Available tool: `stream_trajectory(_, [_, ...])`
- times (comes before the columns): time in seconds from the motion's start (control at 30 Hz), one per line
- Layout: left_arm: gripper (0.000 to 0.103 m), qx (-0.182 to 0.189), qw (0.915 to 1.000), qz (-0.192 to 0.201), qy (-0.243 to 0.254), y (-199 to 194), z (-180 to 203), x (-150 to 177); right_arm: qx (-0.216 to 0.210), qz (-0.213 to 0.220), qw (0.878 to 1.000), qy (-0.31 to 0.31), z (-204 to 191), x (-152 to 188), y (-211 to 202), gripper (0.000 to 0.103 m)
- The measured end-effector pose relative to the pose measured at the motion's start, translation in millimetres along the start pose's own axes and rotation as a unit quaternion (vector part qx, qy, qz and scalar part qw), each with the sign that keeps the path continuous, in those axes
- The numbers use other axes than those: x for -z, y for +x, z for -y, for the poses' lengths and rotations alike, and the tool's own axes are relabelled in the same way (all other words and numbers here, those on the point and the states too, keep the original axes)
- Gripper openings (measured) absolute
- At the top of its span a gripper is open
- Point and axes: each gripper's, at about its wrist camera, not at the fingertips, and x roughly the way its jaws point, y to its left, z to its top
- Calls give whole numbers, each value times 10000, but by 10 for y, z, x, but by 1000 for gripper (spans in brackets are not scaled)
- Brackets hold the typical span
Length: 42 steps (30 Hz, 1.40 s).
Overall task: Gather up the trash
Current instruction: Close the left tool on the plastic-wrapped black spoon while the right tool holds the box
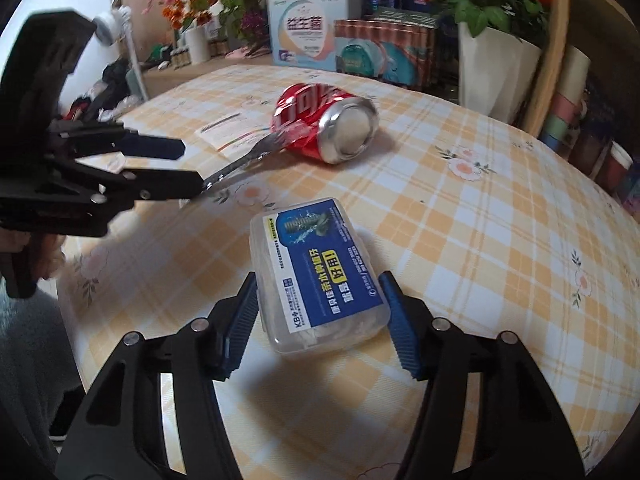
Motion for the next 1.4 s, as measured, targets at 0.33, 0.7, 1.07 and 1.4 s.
stream_trajectory(0.33, [51, -264, 9994, -76, -224, 250, -151, -1, 200, 331, 9888, 1438, 520, 38, -104, 61])
stream_trajectory(0.7, [46, -301, 9990, -231, -246, 375, -146, 3, 177, 411, 9878, 1493, 523, 57, -139, 61])
stream_trajectory(1.07, [11, -482, 9981, 93, -362, 241, -144, 73, 165, 493, 9866, 1544, 535, 75, -178, 61])
stream_trajectory(1.4, [11, -164, 9986, 271, -426, 169, -174, 82, 149, 485, 9872, 1513, 532, 74, -177, 61])
